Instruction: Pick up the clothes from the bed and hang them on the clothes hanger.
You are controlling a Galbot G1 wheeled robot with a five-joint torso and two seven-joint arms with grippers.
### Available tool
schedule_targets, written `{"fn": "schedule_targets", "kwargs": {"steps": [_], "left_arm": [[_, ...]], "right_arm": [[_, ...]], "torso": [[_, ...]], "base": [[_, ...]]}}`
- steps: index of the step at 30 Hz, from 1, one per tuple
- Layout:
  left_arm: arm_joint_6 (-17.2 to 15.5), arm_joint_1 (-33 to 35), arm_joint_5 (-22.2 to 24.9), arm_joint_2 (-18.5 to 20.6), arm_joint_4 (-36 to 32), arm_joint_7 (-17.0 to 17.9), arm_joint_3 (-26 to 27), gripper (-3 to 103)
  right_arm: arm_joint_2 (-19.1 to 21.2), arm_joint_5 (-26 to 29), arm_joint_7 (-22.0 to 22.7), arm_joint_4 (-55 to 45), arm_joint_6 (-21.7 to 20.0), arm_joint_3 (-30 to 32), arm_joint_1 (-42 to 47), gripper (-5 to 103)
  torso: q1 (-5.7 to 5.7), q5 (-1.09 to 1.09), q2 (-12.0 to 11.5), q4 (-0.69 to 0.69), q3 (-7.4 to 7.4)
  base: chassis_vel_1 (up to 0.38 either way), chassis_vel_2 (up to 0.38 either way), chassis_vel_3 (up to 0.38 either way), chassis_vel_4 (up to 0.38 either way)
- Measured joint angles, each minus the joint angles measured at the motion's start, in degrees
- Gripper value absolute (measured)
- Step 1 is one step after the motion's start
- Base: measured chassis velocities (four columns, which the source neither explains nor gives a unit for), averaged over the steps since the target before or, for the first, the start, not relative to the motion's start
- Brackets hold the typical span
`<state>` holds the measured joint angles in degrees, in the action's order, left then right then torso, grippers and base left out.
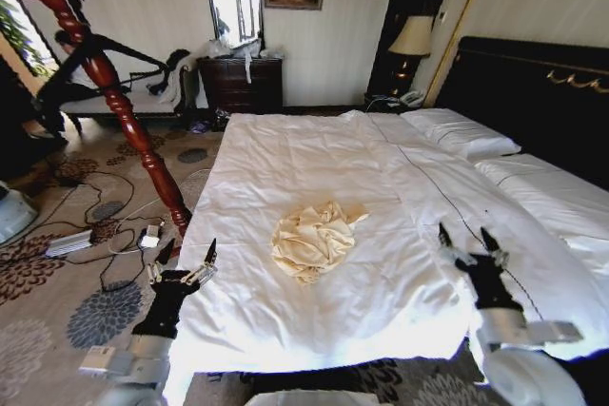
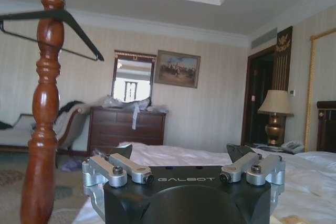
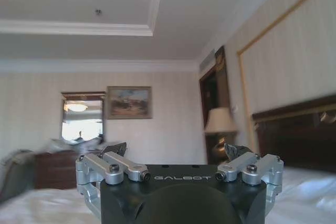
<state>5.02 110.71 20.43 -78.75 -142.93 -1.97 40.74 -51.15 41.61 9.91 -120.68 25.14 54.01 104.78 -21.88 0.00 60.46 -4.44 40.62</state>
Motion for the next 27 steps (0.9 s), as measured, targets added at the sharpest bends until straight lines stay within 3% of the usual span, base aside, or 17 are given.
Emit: {"fn": "schedule_targets", "kwargs": {"steps": [2,5,8,9,12,17,19,23,27], "left_arm": [[0.3,-0.14,-0.63,-0.1,0.55,0.15,0.15,100],[0.34,-0.16,-1.04,-0.5,0.55,0.18,0.21,100],[0.94,-0.24,-4.03,-0.83,1.31,0.17,0.65,100],[0.94,-0.24,-4.03,-0.83,1.31,0.17,0.65,100],[1.19,-0.17,-5.83,-1.29,1.65,0.17,0.87,100],[-0.13,1.08,-1.22,-1.56,-0.28,0.12,0.77,100],[-0.12,1.13,-1.24,-1.51,-0.31,0.12,1.17,100],[-0.02,1.88,-1.17,-2.42,-0.35,0.12,1.97,100],[1.14,1.95,-4.03,-3.48,0.58,0.0,2.44,100]], "right_arm": [[2.91,-2.85,1.91,4.33,1.92,0.39,-0.31,100],[3.77,-2.76,2.33,2.71,1.66,0.59,0.33,100],[1.71,-2.7,1.69,-5.33,-3.39,-0.62,1.31,100],[1.71,-2.7,1.69,-5.33,-3.39,-0.62,1.31,100],[-0.47,-3.14,0.03,-10.6,-9.71,-3.0,2.23,100],[-0.11,-2.32,-3.21,-10.39,-12.66,-4.18,0.82,100],[0.04,-1.52,-3.27,-10.27,-13.32,-4.19,0.55,100],[0.23,6.24,-2.13,-11.93,-21.83,-4.68,0.65,100],[-0.06,5.66,-3.43,-10.3,-24.01,-7.4,-0.39,100]], "torso": [[0.0,0.03,-0.01,-0.04,0.0],[0.0,0.01,-0.01,-0.04,0.0],[0.0,-0.02,0.0,-0.02,0.0],[0.0,-0.02,0.0,-0.02,0.0],[0.0,-0.03,0.0,-0.05,0.0],[0.0,0.0,0.0,-0.02,0.0],[0.0,0.0,0.0,-0.02,0.0],[0.0,-0.01,0.0,-0.03,0.0],[0.0,-0.01,0.0,-0.04,0.0]], "base": [[0.0,0.0,0.0,0.0],[0.0,0.0,0.0,0.0],[0.0,0.0,0.0,0.0],[0.0,0.0,0.0,0.0],[0.0,0.0,0.0,0.0],[0.0,0.0,0.0,0.0],[0.0,0.0,0.0,0.0],[0.0,0.0,0.0,0.0],[0.0,0.0,0.0,0.0]]}}
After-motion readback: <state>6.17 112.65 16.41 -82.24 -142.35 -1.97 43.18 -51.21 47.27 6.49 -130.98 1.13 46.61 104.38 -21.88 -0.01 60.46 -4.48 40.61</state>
